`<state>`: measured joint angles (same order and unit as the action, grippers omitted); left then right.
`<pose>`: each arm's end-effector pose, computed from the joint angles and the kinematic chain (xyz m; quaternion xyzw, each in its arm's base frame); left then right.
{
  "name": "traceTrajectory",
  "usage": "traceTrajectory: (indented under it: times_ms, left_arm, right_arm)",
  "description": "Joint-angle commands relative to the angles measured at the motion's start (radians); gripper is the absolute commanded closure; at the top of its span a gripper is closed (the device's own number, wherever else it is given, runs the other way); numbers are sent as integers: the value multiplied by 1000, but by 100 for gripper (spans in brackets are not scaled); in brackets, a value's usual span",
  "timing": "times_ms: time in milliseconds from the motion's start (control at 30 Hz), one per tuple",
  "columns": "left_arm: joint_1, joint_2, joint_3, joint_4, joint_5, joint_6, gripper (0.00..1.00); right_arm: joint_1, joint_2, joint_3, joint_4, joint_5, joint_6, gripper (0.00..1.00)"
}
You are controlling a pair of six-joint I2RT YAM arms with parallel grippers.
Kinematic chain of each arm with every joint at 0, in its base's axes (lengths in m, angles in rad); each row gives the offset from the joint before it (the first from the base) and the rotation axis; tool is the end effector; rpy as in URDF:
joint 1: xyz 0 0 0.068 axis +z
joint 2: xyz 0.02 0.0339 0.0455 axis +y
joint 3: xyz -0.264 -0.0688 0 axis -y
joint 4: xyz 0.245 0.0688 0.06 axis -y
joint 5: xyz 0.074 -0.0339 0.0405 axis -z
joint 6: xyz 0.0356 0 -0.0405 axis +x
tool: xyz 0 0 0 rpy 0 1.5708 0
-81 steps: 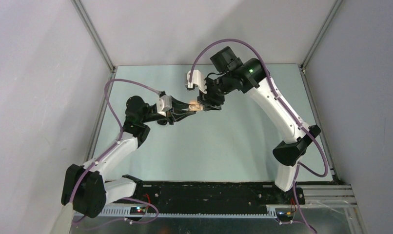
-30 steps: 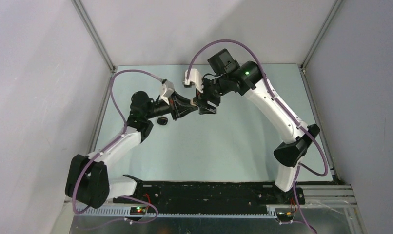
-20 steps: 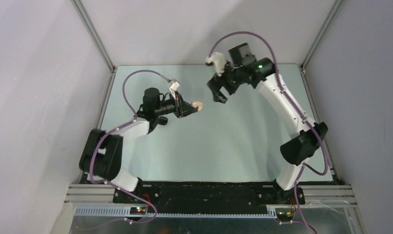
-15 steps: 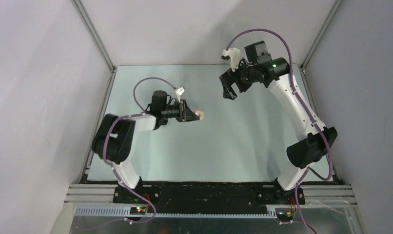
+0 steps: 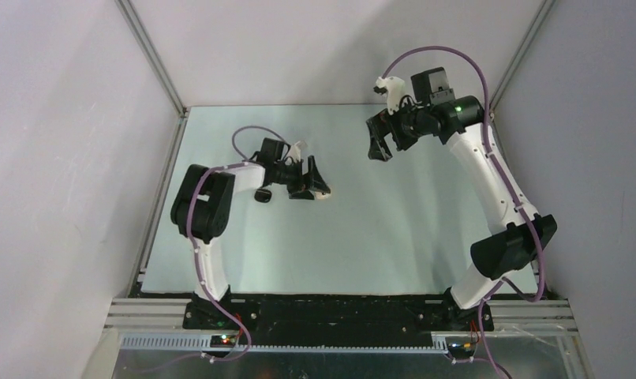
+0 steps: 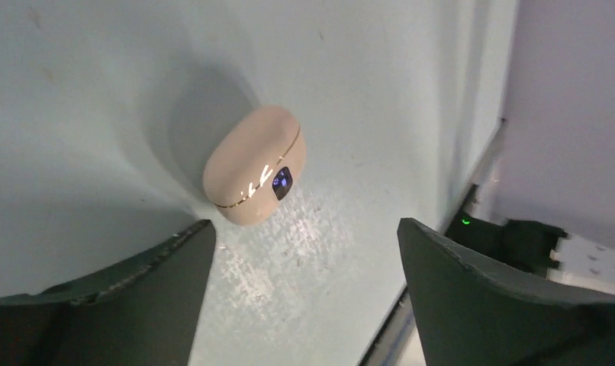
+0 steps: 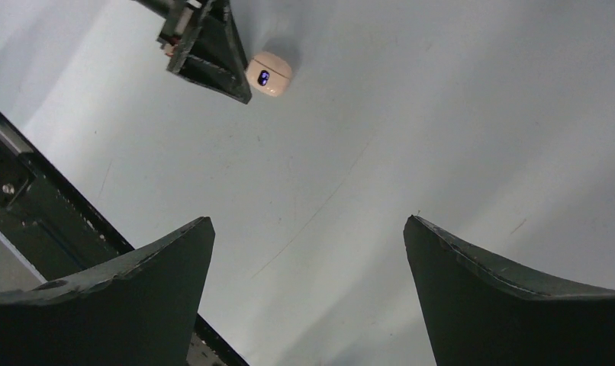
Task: Insert the wireless bluetooth earbuds into the charging case
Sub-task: Place the charging case at the center of the board, then reset both arms
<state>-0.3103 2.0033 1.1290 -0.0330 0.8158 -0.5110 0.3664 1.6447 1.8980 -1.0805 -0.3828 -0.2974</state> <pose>0.3677 -0.1451 0.1262 0.0416 0.8765 -0.4632 0.1244 0.3071 0.1321 0.4175 -0.3634 0.8422 0.1894 0.3503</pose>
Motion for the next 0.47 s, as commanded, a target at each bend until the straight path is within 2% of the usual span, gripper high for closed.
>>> traceTrajectory:
  times_ms: [0,67,133,267,433]
  left_arm:
    - [21,-89,127,-330,-218,225,1]
    - [36,-156,201,-489,-255,322,1]
    - [56,-233,267,-558,-297,396,0]
    - [99,-424,326,-575,-408,487,2]
    - [126,-536,331,-567,-515,497,2]
  right_arm:
    - [-54,-5,75,33,26,98,1]
    - [-63,-16,84,75,106,156,1]
    - [-65,-36,70,140,219,222,1]
    - [-66,-64,62,242,371,286,0]
    - [-69,-67,43,294,380,344,0]
